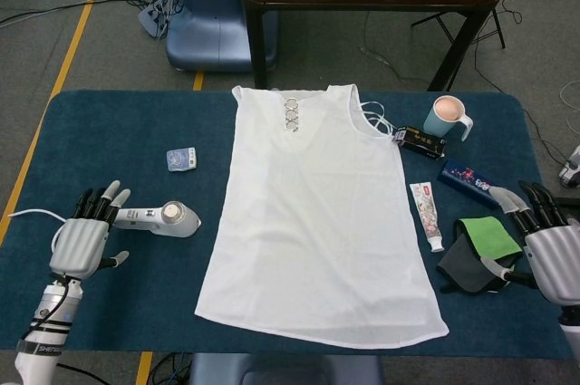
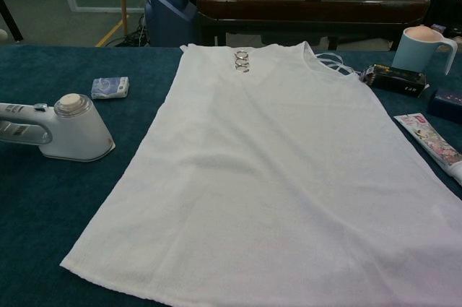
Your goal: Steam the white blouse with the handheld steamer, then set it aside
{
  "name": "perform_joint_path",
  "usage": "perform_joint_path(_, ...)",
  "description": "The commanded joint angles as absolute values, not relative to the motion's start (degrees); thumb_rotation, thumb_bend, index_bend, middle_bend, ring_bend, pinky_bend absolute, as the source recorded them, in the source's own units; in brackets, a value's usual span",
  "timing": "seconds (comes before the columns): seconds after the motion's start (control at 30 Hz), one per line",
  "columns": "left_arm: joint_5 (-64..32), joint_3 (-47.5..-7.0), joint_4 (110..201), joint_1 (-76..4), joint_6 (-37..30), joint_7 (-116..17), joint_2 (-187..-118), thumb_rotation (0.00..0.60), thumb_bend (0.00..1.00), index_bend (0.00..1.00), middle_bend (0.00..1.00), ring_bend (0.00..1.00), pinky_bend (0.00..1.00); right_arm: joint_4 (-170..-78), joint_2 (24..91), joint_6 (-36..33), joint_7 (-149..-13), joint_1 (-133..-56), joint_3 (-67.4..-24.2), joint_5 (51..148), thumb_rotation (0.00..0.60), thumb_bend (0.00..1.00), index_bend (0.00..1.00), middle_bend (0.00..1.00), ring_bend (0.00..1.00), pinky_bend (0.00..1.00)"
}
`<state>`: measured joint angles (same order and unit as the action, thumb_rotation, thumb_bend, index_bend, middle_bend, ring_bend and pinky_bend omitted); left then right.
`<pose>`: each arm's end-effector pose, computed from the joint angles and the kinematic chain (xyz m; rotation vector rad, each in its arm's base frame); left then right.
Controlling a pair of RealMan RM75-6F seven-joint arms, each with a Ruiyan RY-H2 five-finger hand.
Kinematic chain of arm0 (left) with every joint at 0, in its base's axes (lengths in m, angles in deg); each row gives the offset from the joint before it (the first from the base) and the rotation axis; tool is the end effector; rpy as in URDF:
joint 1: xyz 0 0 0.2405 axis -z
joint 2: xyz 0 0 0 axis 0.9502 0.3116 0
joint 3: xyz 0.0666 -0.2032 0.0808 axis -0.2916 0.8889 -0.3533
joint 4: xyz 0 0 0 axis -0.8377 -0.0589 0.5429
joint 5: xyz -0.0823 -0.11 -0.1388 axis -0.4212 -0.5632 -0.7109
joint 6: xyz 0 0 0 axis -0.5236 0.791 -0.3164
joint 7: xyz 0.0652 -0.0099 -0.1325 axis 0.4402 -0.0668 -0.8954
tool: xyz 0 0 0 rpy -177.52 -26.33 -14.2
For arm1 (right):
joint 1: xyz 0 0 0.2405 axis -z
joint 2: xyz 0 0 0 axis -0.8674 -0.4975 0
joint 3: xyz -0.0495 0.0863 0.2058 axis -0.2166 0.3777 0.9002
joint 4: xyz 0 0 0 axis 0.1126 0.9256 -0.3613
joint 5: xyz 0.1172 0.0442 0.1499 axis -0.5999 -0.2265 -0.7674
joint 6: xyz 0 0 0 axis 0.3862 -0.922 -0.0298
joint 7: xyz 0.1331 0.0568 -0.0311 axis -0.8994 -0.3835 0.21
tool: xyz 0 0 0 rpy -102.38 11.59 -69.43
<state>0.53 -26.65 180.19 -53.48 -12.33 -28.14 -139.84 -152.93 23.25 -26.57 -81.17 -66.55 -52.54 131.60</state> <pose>-0.2170 0.2549 0.1124 -1.5720 -0.7591 -0.8332 -0.2290 -0.1856 0.2164 1.5130 -0.7235 1.0191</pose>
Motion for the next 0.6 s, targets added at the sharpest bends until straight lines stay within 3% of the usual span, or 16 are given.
perform_joint_path(0.03, -5.1, -24.7, 177.6, -50.1, -7.9, -25.0, -142.7, 0.600, 0.00, 0.05, 0.01, 0.00, 0.01, -152.7, 23.3, -26.6, -81.4, -66.3, -52.7, 131.4, 0.600, 0.13, 0.01, 0.17, 0.01, 0.00)
perform_joint_path(0.23, -12.7, -22.9, 171.9, -46.6, -3.4, -23.1, -146.8, 0.600, 0.02, 0.07, 0.01, 0.00, 0.01, -151.8, 23.6, -27.0, -82.1, -65.9, -52.8, 131.3, 0.600, 0.13, 0.01, 0.17, 0.01, 0.00)
perform_joint_path(0.6, -20.5, -21.9, 165.3, -42.7, -0.8, -20.2, -151.3, 0.600, 0.02, 0.25, 0.04, 0.02, 0.02, -150.8, 24.1, -26.8, -83.2, -65.9, -52.7, 131.1, 0.600, 0.13, 0.01, 0.17, 0.01, 0.00)
